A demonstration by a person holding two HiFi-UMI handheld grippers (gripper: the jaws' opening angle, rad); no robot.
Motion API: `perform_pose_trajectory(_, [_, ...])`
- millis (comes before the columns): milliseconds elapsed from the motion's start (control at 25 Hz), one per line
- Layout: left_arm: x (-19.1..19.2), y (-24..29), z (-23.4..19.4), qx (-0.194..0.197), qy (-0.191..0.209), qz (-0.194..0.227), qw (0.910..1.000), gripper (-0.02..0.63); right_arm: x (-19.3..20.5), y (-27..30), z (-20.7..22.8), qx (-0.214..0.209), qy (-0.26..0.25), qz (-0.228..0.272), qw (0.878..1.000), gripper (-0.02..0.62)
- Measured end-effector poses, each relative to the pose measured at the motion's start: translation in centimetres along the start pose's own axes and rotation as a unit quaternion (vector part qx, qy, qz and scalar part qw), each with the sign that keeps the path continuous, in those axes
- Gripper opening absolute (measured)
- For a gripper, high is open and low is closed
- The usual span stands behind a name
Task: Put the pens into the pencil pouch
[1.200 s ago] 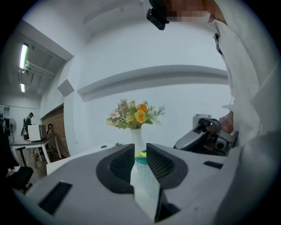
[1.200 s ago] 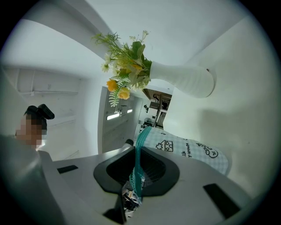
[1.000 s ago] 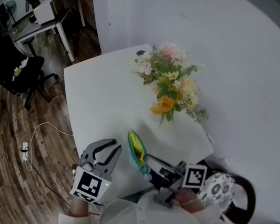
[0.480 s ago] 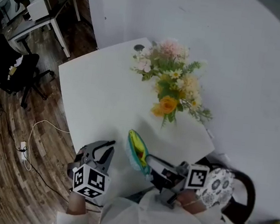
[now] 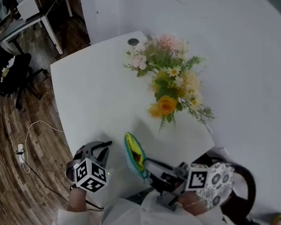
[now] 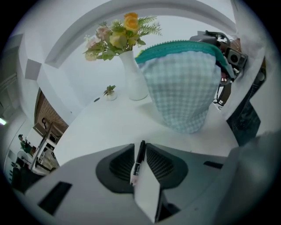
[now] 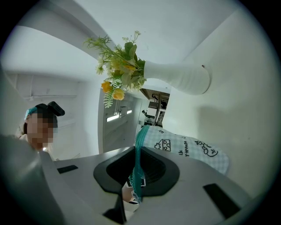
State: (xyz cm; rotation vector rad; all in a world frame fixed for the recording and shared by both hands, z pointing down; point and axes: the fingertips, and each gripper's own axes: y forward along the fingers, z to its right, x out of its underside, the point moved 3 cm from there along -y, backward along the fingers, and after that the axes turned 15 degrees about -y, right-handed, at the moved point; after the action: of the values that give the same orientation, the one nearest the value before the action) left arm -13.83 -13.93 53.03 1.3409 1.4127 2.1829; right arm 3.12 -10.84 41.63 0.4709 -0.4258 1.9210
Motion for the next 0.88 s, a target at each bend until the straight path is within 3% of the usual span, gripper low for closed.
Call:
perform_pose_trajectory(240, [0.7, 2.1, -0.3, 0.016, -0.017, -0.035, 0.9991, 0.066, -0.1, -0.3, 0.5, 0.011, 0.004, 0.002, 1.000, 0.040])
perform_pose_trajectory(400, [1.2, 3.0, -0.2, 0.024, -0.003, -0.056, 0.9982, 0.066, 0.1, -0.4, 0.5, 0.011, 0.008, -0.001, 1.000, 0.040])
perform_pose_trajectory(880, [1.2, 3.2, 0.0, 0.025, 0.004, -0.064, 0.9976, 0.061, 0.3, -0.3, 0.7, 0.015, 0.008, -0.006, 1.000, 0.040])
